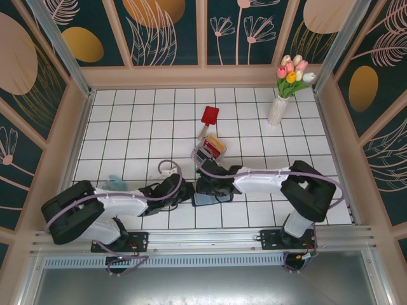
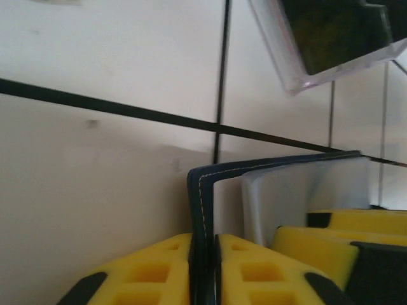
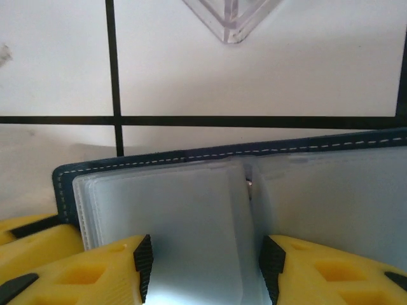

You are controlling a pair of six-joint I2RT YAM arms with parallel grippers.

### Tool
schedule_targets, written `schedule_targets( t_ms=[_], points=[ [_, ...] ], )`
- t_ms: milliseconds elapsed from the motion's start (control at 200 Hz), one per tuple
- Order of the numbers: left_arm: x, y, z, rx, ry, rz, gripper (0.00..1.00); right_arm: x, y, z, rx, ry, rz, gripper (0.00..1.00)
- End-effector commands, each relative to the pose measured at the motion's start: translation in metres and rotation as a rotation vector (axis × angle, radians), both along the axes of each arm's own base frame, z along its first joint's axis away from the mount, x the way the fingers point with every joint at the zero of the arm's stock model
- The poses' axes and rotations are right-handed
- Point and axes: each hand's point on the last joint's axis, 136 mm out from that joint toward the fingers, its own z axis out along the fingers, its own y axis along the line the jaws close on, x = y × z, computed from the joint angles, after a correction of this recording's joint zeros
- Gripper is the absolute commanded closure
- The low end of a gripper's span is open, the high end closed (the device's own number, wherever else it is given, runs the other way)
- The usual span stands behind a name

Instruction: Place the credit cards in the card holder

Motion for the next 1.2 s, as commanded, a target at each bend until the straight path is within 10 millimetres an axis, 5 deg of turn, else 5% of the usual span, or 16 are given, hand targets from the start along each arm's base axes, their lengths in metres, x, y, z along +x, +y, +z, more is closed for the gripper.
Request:
schedule_targets(
  t_ms=[0,280,510,666,846,1046,1196],
  points=[
    [0.000,0.042,0.005,0.076,-0.014,0.152,0.69,-0.021,-0.067,-0.041,-0.365,0.036,-0.032,0.46],
    [-0.001,0.102,0.031,0.040,-0.129,0.348,0.61,-0.017,-0.042,-0.043,-0.488,-0.030,0.060,0.46],
    [0.008,0.112,0.057,0.045,-0.213,0.374,0.59,0.011,-0.001,0.010,-0.381,-0.145,0.058,0.45],
    [0.019,0.097,0.076,0.034,-0.259,0.319,0.55,0.032,0.022,0.072,-0.177,-0.240,0.050,0.37],
    [0.040,0.066,0.093,-0.063,-0.268,0.233,0.51,0.066,0.006,0.113,-0.041,-0.291,0.036,0.40],
    [0.081,0.026,0.113,-0.151,-0.252,0.140,0.46,0.103,-0.026,0.122,0.035,-0.290,0.069,0.50],
    [0.106,-0.003,0.111,-0.209,-0.200,0.092,0.43,0.119,-0.027,0.112,0.088,-0.244,0.141,0.66]
  ],
)
